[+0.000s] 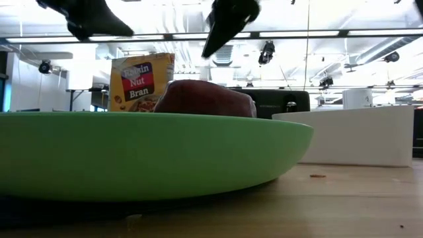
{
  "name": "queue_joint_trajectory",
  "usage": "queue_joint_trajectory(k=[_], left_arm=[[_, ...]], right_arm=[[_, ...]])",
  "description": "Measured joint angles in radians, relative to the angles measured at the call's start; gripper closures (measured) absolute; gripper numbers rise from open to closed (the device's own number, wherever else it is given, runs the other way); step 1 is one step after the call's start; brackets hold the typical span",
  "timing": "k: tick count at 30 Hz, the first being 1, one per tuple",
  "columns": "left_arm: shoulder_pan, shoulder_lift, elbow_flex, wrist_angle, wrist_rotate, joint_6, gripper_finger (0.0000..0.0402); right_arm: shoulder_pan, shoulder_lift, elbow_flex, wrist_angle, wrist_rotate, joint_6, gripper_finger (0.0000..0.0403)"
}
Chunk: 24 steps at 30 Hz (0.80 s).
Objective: Arrange a breakfast setting
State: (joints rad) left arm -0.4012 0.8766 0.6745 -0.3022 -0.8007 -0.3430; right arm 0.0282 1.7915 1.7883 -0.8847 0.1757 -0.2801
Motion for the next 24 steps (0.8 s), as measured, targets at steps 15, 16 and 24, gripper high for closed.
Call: queue_joint_trajectory(k=[15,16,24], left_arm=[[0.488,0.528,0.263,-0.294,0.583,-0.149,0.0402],[0.513,0.558,0.278,-0.296,0.593,-0.157,0.0402],[0.556,0.752,0.408,-0.353,0.635,-0.151,0.0402]], right_arm=[[0.059,-0.489,-0.559,0.45,0.009,-0.017,0.0322],[0.065,-0.514,-0.581,0.452,0.009,-0.017,0.0321],[0.092,-0.702,-0.766,0.619,0.008,-0.035,0.0326]])
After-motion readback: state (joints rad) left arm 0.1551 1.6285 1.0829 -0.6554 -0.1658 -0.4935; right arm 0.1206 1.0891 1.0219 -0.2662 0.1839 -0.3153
